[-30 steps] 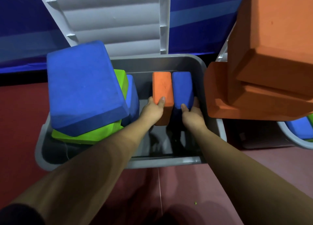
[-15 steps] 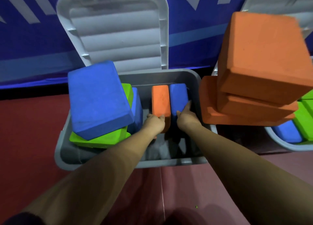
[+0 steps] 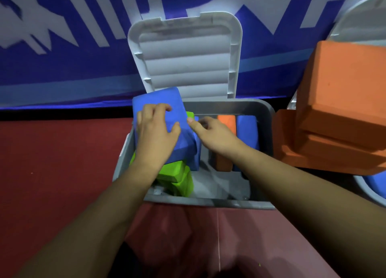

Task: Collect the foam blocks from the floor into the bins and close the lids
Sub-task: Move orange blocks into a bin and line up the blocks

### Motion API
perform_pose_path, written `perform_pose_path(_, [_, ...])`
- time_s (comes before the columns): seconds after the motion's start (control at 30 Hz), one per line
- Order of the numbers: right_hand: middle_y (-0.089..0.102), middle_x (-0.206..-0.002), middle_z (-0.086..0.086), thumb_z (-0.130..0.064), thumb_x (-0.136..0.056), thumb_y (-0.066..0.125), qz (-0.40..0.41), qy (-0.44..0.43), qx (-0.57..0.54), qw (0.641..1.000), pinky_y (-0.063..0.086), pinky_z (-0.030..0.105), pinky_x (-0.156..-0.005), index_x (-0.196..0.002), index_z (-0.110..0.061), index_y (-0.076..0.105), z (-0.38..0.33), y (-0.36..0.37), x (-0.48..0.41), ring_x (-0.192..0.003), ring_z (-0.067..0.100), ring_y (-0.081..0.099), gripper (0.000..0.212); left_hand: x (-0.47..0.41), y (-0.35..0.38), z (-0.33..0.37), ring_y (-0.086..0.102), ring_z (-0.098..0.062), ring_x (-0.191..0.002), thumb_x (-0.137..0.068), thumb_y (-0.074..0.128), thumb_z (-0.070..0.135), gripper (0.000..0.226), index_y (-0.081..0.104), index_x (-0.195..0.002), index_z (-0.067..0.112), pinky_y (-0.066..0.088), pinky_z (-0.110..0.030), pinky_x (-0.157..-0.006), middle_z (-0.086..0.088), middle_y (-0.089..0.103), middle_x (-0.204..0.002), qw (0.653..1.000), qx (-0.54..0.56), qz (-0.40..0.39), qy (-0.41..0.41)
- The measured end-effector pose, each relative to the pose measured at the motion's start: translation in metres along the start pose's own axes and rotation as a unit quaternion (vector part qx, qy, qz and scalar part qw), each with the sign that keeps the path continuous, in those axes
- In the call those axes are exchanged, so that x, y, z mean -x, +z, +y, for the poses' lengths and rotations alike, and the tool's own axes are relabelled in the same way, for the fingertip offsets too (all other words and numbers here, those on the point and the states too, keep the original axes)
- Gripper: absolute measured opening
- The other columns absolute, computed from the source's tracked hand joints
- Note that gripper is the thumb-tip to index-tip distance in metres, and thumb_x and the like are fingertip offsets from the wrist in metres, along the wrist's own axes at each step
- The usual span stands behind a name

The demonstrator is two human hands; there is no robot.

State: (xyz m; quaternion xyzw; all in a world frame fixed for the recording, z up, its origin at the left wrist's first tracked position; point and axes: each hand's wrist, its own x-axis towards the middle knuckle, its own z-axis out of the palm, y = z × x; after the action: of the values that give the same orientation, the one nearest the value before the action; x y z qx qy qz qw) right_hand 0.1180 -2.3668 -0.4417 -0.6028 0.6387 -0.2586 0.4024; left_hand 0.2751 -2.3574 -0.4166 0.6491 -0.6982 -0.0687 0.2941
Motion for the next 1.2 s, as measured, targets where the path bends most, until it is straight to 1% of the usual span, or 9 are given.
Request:
perform_pose_path(0.07, [0.065, -0.126, 0.007, -0.070, -0.089, 0.046, -0.030, 0.014, 0.000, 0.999, 0.046, 0.037, -0.099, -0.133, -0.012, 0.055, 0.003, 0.016, 0.002, -0.115, 0.025, 0.060, 0.073, -0.002, 0.008, -0.021, 0.036, -0.041, -0.128, -0.080, 0.071, 0.049, 0.077, 0.039, -0.140, 0.012, 0.034, -0.050, -0.102, -0.022, 0.037, -0.140, 0.982, -0.093, -0.038, -0.157])
perform_pose_path(0.17, [0.065, -0.127, 0.005, -0.062, -0.088, 0.055, -0.018, 0.017, -0.037, 0.999, 0.049, 0.042, -0.098, -0.134, -0.022, 0.048, 0.010, 0.033, 0.008, -0.114, 0.025, 0.062, 0.061, 0.000, 0.013, -0.030, 0.045, -0.048, -0.122, -0.081, 0.062, 0.065, 0.098, 0.019, -0.148, 0.007, 0.040, -0.048, -0.097, -0.034, 0.040, -0.135, 0.959, -0.042, -0.117, -0.254])
perform_pose_path(0.37, [0.065, -0.125, -0.009, -0.062, -0.076, 0.061, 0.060, -0.061, -0.141, 0.986, 0.048, 0.038, -0.103, -0.131, -0.033, 0.055, 0.003, 0.019, 0.012, -0.118, 0.010, 0.060, 0.062, 0.001, 0.005, -0.011, 0.051, -0.044, -0.121, -0.090, 0.057, 0.054, 0.076, 0.031, -0.144, 0.007, 0.042, -0.042, -0.094, -0.028, 0.052, -0.134, 0.972, 0.038, -0.043, -0.227])
perform_pose_path(0.43, [0.060, -0.129, -0.005, -0.052, -0.084, 0.065, 0.136, -0.109, -0.127, 0.976, 0.040, 0.024, -0.108, -0.136, -0.032, 0.051, -0.007, -0.003, 0.014, -0.123, 0.007, 0.052, 0.057, 0.003, 0.005, 0.011, 0.050, -0.036, -0.125, -0.095, 0.056, 0.047, 0.066, 0.034, -0.142, 0.006, 0.039, -0.032, -0.094, -0.021, 0.052, -0.139, 0.966, 0.142, -0.020, -0.215])
perform_pose_path(0.53, [0.054, -0.123, 0.001, -0.037, -0.087, 0.066, 0.253, -0.148, -0.069, 0.954, 0.033, 0.003, -0.091, -0.133, -0.027, 0.052, -0.026, -0.045, 0.025, -0.106, 0.001, 0.047, 0.049, 0.002, 0.012, 0.030, 0.056, -0.029, -0.119, -0.097, 0.051, 0.046, 0.050, 0.042, -0.136, 0.017, 0.043, -0.028, -0.093, -0.010, 0.058, -0.132, 0.944, 0.244, -0.076, -0.208])
perform_pose_path(0.63, [0.051, -0.114, 0.005, -0.043, -0.086, 0.059, 0.317, -0.130, 0.071, 0.937, 0.045, 0.031, -0.084, -0.127, -0.032, 0.055, -0.042, -0.084, 0.042, -0.097, 0.023, 0.056, 0.043, -0.002, 0.015, 0.008, 0.064, -0.029, -0.098, -0.096, 0.053, 0.039, 0.030, 0.052, -0.119, 0.020, 0.050, -0.038, -0.085, -0.011, 0.068, -0.111, 0.963, 0.183, -0.134, -0.147])
perform_pose_path(0.8, [0.054, -0.113, 0.013, -0.054, -0.086, 0.048, 0.161, -0.050, 0.309, 0.936, 0.044, 0.041, -0.080, -0.123, -0.032, 0.057, -0.031, -0.097, 0.050, -0.097, 0.041, 0.058, 0.044, -0.003, 0.017, -0.041, 0.036, -0.043, -0.130, -0.085, 0.072, 0.042, 0.076, 0.037, -0.141, 0.004, 0.030, -0.043, -0.108, -0.031, 0.041, -0.137, 0.963, -0.102, -0.188, -0.162])
perform_pose_path(1.07, [0.056, -0.125, 0.018, -0.061, -0.088, 0.041, 0.102, -0.028, 0.336, 0.936, 0.041, 0.042, -0.081, -0.119, -0.028, 0.059, -0.026, -0.066, 0.038, -0.108, 0.040, 0.057, 0.049, -0.003, 0.038, -0.063, 0.027, -0.040, -0.137, -0.071, 0.074, 0.065, 0.105, 0.034, -0.141, -0.003, 0.026, -0.045, -0.113, -0.025, 0.031, -0.145, 0.948, -0.139, -0.196, -0.208])
perform_pose_path(1.2, [0.062, -0.122, 0.013, -0.060, -0.088, 0.039, 0.054, 0.007, 0.362, 0.931, 0.037, 0.040, -0.078, -0.108, -0.025, 0.059, -0.024, -0.069, 0.022, -0.110, 0.035, 0.058, 0.045, -0.003, 0.036, -0.069, 0.025, -0.042, -0.139, -0.068, 0.073, 0.070, 0.107, 0.031, -0.145, 0.008, 0.026, -0.052, -0.112, -0.026, 0.025, -0.149, 0.936, -0.129, -0.218, -0.242])
